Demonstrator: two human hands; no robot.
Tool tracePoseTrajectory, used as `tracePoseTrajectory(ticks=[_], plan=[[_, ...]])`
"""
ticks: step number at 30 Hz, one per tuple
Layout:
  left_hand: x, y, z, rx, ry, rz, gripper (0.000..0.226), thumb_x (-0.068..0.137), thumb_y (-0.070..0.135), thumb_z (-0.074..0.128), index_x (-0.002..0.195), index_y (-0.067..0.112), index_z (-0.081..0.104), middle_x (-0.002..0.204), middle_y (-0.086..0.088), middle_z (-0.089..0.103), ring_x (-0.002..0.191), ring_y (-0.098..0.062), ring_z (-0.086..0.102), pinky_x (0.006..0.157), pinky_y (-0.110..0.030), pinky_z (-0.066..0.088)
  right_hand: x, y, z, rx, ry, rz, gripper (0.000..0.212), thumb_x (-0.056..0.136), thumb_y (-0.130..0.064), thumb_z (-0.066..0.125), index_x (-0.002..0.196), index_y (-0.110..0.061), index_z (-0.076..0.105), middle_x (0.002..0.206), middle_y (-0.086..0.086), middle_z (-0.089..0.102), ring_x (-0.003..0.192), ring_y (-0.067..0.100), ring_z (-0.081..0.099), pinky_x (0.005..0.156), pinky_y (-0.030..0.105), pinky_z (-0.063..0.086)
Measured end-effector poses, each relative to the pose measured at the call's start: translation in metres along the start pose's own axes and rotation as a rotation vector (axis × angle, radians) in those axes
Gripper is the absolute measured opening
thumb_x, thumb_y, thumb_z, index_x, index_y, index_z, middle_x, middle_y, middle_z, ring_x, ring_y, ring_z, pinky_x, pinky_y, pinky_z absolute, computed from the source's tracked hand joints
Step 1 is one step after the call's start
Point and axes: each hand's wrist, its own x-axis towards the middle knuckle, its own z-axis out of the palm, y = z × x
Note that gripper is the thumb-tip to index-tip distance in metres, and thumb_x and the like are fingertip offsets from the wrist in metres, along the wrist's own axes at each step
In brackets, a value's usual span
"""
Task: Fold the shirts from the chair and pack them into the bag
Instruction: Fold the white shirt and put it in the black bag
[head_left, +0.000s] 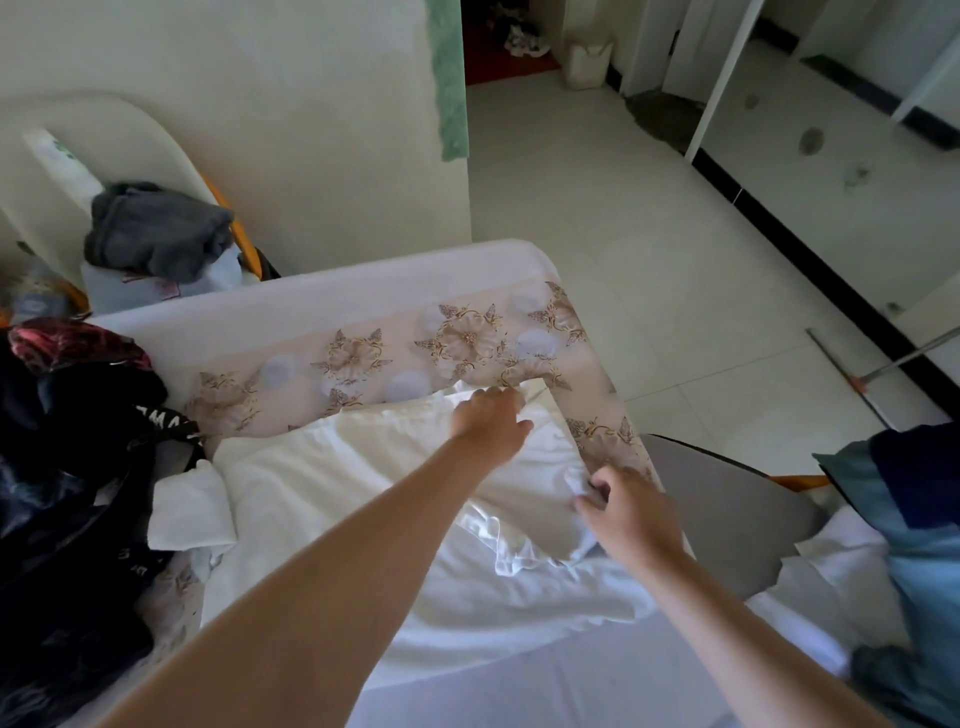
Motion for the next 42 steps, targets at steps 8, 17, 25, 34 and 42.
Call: tracePoseTrajectory(ticks=[8, 17, 25, 34, 42], plan=[[0.047, 0.034, -0.006, -0.320, 0.189, 0.090, 0.013, 0.098, 0.022, 0.056, 0.104, 0.015, 0.066, 0.102, -0.002, 0.063, 0.088, -0.021, 0.059, 0.068, -0.027, 0.040, 0.010, 0.022, 0.006, 0.179, 0.173, 0.139, 0.016, 0.091, -0.028, 0.064, 0.079, -0.018, 0.065, 0.075, 0.005, 0.070, 0.072, 0.032, 0.065, 0.064, 0.037, 0.051], [-0.006, -0.006, 0.037, -0.182, 0.280, 0.102, 0.026, 0.090, 0.025, 0.063, 0.114, 0.018, 0.060, 0.116, -0.004, 0.052, 0.107, -0.025, 0.052, 0.089, -0.043, 0.048, -0.001, 0.003, 0.008, -0.135, 0.207, -0.407, 0.035, 0.082, -0.018, 0.056, 0.116, -0.018, 0.060, 0.128, 0.010, 0.056, 0.115, 0.033, 0.054, 0.092, 0.045, 0.046], [-0.041, -0.068, 0.045, -0.175, 0.132, 0.220, 0.060, 0.072, -0.017, 0.048, 0.110, 0.028, 0.064, 0.110, 0.005, 0.047, 0.108, -0.018, 0.048, 0.086, -0.040, 0.051, -0.026, -0.011, 0.025, -0.319, -0.192, -0.368, 0.111, 0.063, -0.086, 0.044, 0.154, -0.023, 0.032, 0.163, 0.016, 0.018, 0.152, 0.034, 0.013, 0.119, 0.058, 0.012], [-0.006, 0.002, 0.021, 0.079, 0.135, 0.462, 0.062, 0.078, -0.012, 0.048, 0.131, 0.019, 0.058, 0.141, -0.003, 0.045, 0.131, -0.026, 0.040, 0.107, -0.043, 0.037, -0.029, 0.005, 0.015, -0.107, -0.077, -0.284, 0.078, 0.090, -0.065, 0.035, 0.155, -0.023, 0.026, 0.164, 0.009, 0.019, 0.150, 0.031, 0.017, 0.119, 0.049, 0.022], [0.036, 0.055, 0.025, 0.595, -0.050, 0.773, 0.060, 0.093, -0.002, 0.046, 0.146, 0.026, 0.041, 0.142, -0.004, 0.046, 0.132, -0.026, 0.043, 0.106, -0.036, 0.030, -0.014, 0.031, 0.005, -0.058, 0.004, -0.045, 0.043, 0.069, -0.033, 0.083, 0.104, -0.013, 0.067, 0.094, 0.008, 0.067, 0.085, 0.035, 0.063, 0.073, 0.040, 0.049]])
